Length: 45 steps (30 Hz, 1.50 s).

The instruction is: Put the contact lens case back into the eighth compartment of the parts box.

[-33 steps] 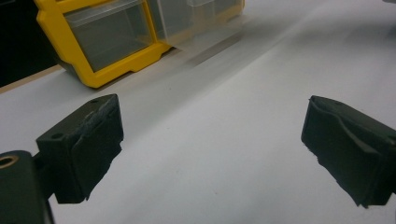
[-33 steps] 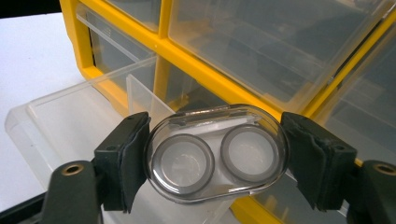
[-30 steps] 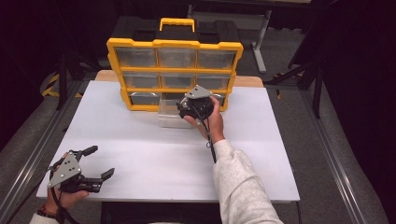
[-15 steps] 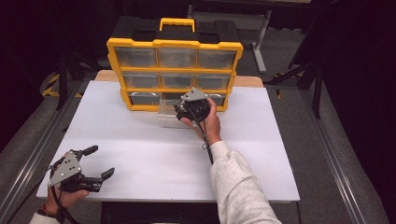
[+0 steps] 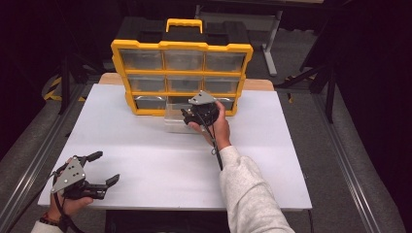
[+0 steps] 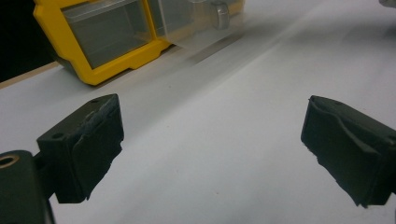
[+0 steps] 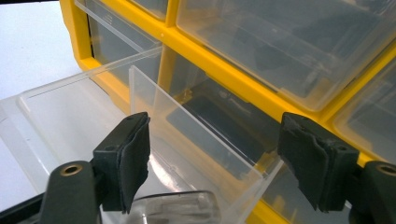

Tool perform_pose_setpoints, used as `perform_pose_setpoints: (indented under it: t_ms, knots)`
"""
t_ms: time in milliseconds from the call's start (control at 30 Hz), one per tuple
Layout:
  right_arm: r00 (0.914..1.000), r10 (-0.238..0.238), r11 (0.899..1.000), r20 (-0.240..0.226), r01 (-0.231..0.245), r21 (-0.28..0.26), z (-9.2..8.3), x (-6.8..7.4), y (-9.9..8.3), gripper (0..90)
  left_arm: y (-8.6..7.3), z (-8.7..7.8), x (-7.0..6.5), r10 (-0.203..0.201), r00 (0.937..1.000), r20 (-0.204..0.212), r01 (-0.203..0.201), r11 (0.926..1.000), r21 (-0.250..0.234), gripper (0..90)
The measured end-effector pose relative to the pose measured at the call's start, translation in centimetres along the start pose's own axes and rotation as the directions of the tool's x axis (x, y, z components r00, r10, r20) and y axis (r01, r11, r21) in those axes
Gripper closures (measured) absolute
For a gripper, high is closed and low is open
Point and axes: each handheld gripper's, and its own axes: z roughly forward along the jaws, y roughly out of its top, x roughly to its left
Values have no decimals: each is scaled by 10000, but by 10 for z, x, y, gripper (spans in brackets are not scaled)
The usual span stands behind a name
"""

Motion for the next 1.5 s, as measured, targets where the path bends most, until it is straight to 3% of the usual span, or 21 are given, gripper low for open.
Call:
perform_pose_setpoints:
  t_ms: [467,667,1000,1500]
  knots:
    - [9999,110,9982,44,-107,-597,-17,-10,6,273,1,2,-1,149,9999,-80,-147,9997,188,72]
    - [9999,-105,9969,77,110,-777,-23,-9,9,272,1,2,-1,101,9999,-59,-100,9999,118,74]
    - [9999,-112,9910,15,113,-1332,-36,-9,14,269,0,1,-1,-33,10000,-17,33,10000,33,75]
    - [9998,-194,9852,92,207,-1703,-55,-8,17,269,0,2,-1,11,10000,68,-11,10000,56,78]
